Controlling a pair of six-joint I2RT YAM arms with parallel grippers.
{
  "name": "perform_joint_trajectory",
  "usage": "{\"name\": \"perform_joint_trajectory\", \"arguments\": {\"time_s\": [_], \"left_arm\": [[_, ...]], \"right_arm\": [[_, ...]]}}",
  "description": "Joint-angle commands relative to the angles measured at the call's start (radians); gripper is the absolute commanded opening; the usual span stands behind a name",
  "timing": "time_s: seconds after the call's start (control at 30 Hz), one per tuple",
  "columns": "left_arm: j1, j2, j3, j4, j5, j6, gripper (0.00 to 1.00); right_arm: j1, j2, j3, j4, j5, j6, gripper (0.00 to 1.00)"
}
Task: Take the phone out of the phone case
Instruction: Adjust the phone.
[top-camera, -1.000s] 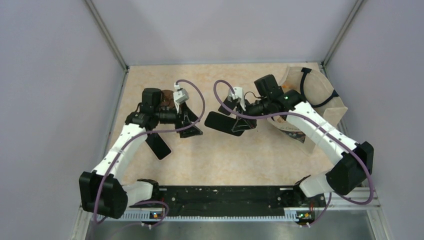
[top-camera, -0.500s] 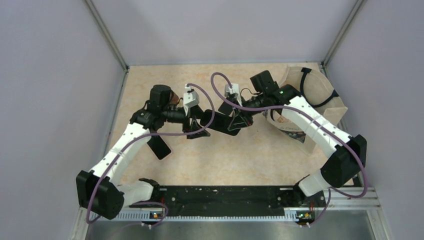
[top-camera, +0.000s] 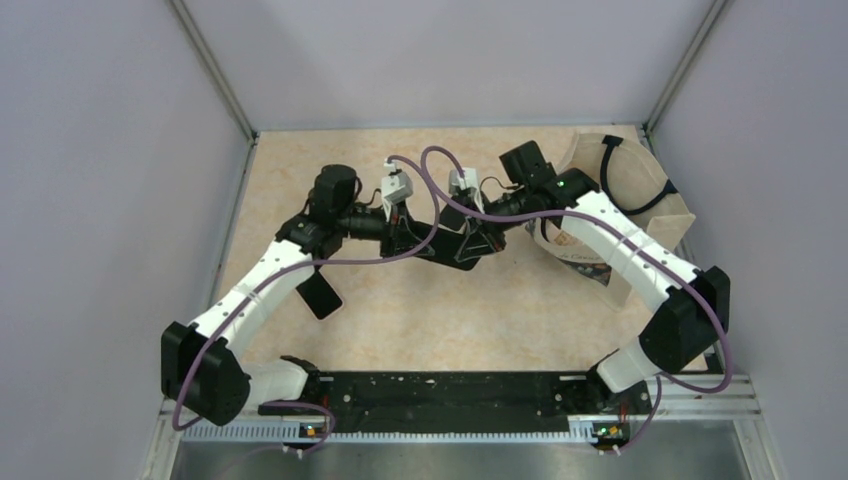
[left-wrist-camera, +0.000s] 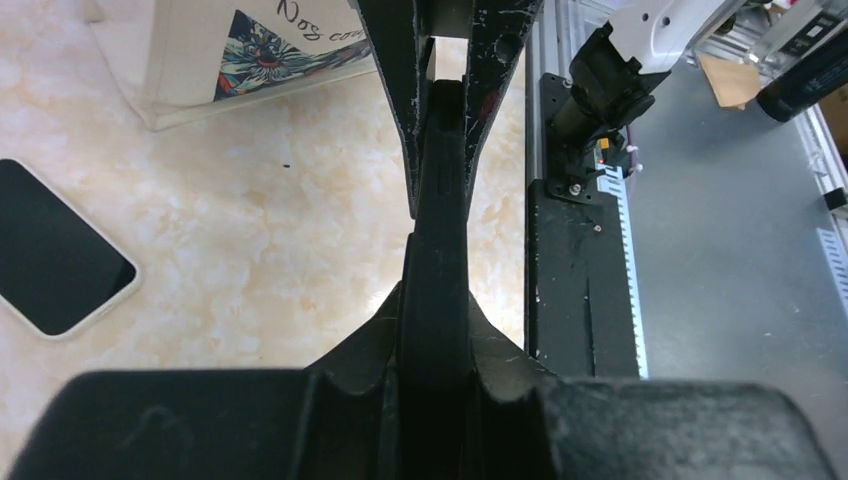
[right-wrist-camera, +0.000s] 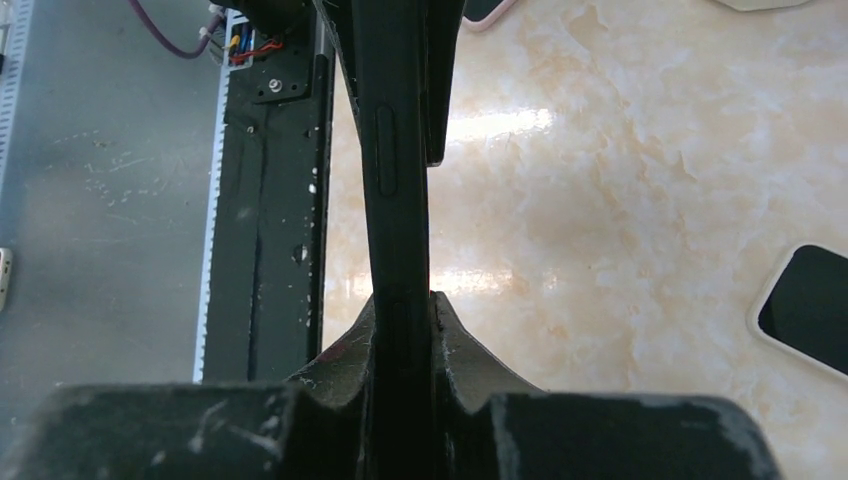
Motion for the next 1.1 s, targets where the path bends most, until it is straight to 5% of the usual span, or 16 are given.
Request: {"name": "perform_joint_trajectory", "arguments": {"time_s": [0.0, 0.13, 0.17, 0.4, 0.6, 0.8, 1.07], "left_arm": [[-0.010, -0.003, 0.017, 0.120, -0.026, -0.024, 0.00], [0.025, -0.036, -0.035, 0.266, -0.002, -0.138, 0.00], [0.043, -0.040, -0.043, 0.308, 0.017, -0.188, 0.00], [0.137, -0.081, -0.142, 0.747, 0.118, -0.544, 0.00], [0.141, -0.089, -0.240, 1.082, 0.092, -0.784, 0.00], [0.139, -0.088, -0.265, 1.115, 0.073, -0.801, 0.00], [0.127, -0.080, -0.290, 1.119, 0.038, -0.770, 0.00]], "right_arm": [[0.004, -0.011, 0.035, 0.029, -0.069, 0.053, 0.05], [0.002, -0.027, 0.032, 0.042, -0.035, 0.079, 0.62], [-0.003, -0.034, 0.029, 0.050, -0.028, 0.091, 0.68], [-0.081, -0.067, 0.012, 0.202, -0.069, 0.254, 0.75], [-0.116, -0.047, 0.012, 0.318, -0.185, 0.351, 0.71], [-0.115, -0.024, 0.002, 0.412, -0.267, 0.412, 0.56], [-0.114, -0.035, -0.037, 0.456, -0.314, 0.424, 0.00]]}}
